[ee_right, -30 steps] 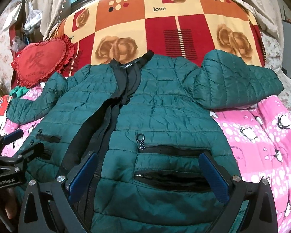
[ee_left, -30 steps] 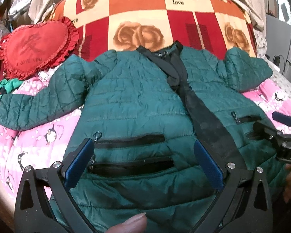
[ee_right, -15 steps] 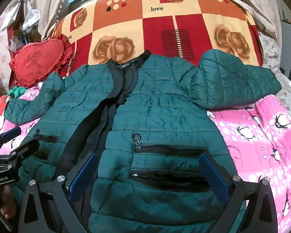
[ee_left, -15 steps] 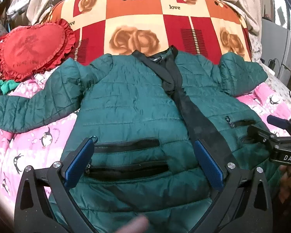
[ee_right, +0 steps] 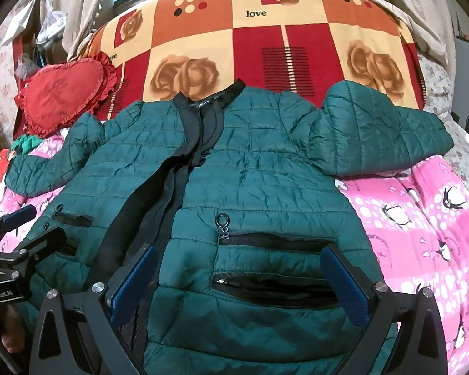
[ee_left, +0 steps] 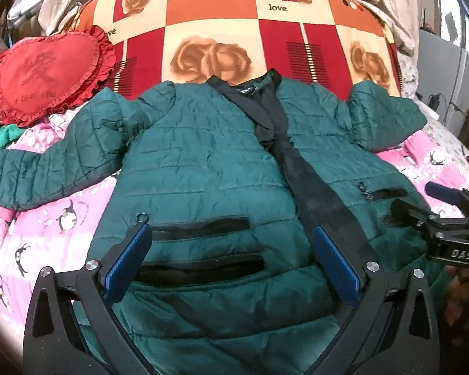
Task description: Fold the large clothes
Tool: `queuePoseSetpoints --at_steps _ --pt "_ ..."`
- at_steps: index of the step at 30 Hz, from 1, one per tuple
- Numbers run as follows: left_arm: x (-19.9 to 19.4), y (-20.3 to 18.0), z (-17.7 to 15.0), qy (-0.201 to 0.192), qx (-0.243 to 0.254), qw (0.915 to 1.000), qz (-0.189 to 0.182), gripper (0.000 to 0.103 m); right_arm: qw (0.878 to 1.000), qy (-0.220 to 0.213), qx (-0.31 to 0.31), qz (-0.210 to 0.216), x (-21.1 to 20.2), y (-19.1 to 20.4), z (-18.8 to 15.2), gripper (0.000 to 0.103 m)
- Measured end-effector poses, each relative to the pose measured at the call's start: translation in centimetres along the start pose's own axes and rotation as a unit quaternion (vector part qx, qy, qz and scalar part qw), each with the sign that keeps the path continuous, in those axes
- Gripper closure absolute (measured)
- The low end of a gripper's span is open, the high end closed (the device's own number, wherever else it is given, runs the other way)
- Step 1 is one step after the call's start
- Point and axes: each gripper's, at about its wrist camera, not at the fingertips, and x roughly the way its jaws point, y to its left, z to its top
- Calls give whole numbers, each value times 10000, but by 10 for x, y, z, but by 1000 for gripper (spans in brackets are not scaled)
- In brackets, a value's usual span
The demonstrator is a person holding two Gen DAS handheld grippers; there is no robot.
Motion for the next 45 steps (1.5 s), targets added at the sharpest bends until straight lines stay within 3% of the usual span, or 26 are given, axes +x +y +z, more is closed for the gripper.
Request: queuePoseSetpoints --at_steps 9,35,45 --pt "0 10 -2 -211 -257 9989 340 0 10000 -36 -42 -27 -2 3 0 0" --pt "10 6 -2 152 -43 9991 386 0 9996 -260 -119 1 -7 9 1 0" --pt "12 5 -3 194 -21 9990 392 0 9994 -204 -185 -199 -4 10 0 0"
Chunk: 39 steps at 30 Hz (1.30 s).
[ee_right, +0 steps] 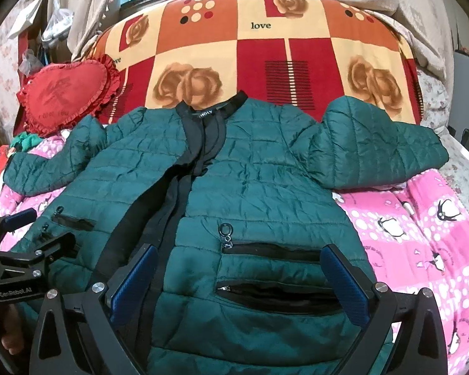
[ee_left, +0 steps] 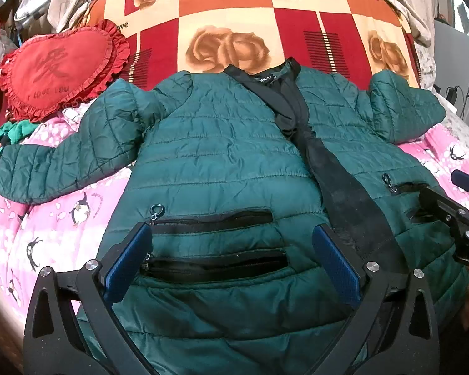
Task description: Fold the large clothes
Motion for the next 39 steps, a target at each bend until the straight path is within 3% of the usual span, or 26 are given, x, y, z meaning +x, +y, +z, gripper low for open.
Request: queuePoseSetpoints --at_steps 31,39 --pt "-7 -10 5 36 23 10000 -3 0 10000 -57 -10 -16 -2 -1 -2 0" --pt "0 -7 2 171 -73 9997 -175 0 10000 -35 12 -53 -3 -3 -2 0"
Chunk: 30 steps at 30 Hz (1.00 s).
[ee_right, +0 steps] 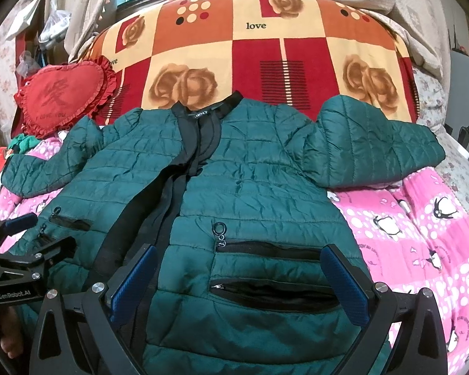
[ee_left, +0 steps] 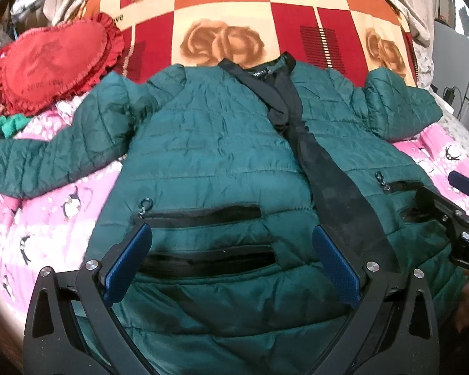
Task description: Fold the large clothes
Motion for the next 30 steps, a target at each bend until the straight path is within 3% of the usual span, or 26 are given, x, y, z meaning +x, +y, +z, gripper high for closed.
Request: queuePoseSetpoints --at_steps 7,13,19,24,30 --pt "-2 -2 -1 -193 60 9996 217 0 10000 19 -24 -24 2 0 0 0" --pt "-2 1 -2 -130 0 9998 -129 1 10000 16 -15 -28 2 1 0 0" --pt "-2 8 -1 -205 -223 9995 0 1 10000 -37 36 -7 1 -1 0 0" --pt "-17 12 -1 -834 -340 9957 200 1 9998 -18 124 175 3 -3 0 0" --pt "-22 3 1 -865 122 9955 363 1 9991 13 144 393 6 1 -2 0"
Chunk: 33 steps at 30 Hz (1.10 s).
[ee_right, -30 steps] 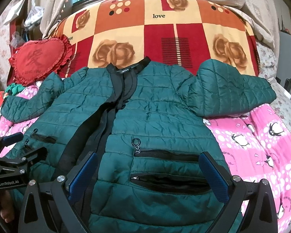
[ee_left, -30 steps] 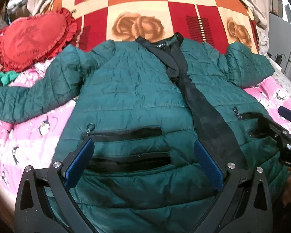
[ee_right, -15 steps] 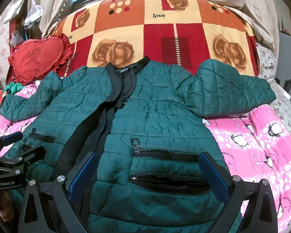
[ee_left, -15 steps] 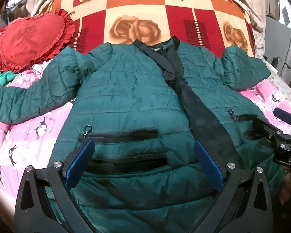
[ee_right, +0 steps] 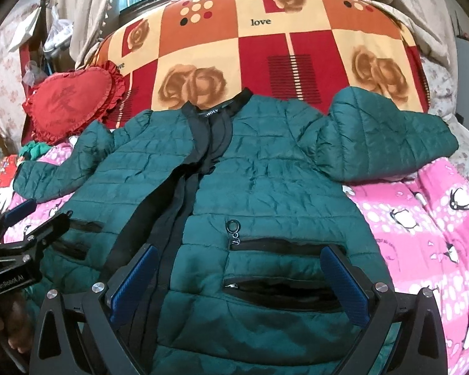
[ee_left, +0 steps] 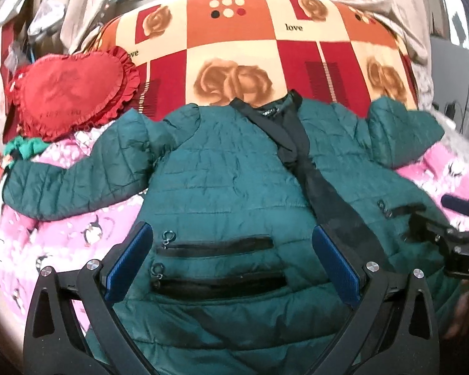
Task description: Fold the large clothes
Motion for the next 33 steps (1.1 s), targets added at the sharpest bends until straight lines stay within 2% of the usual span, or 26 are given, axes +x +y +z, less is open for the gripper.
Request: queuePoseSetpoints --at_steps 5,9,15,19,23,25,27,30,33 --pt "11 1 -3 313 21 9994 168 1 9993 -110 -47 -348 -6 -1 3 0" --pt "11 1 -6 389 -30 9992 12 1 9987 -42 109 -503 -7 -8 7 0" --pt "10 4 5 629 -132 9979 -98 1 9985 -213 84 -499 -20 -8 12 0" --pt "13 17 33 876 -552 9946 40 1 9984 -109 302 -474 -15 -14 26 0" --pt "31 30 67 1147 -1148 9867 -40 1 9970 29 713 -313 5 -22 55 0" --pt "44 31 77 1161 -1076 9874 -16 1 9974 18 655 -294 17 -21 66 0" --pt "56 30 81 1089 -855 9902 157 1 9985 -73 452 -303 29 -20 71 0" --pt "77 35 79 1014 -594 9924 374 1 9989 -208 192 -376 41 -19 61 0" --pt "101 41 69 1069 -544 9915 498 1 9990 -29 162 -418 51 -17 60 0"
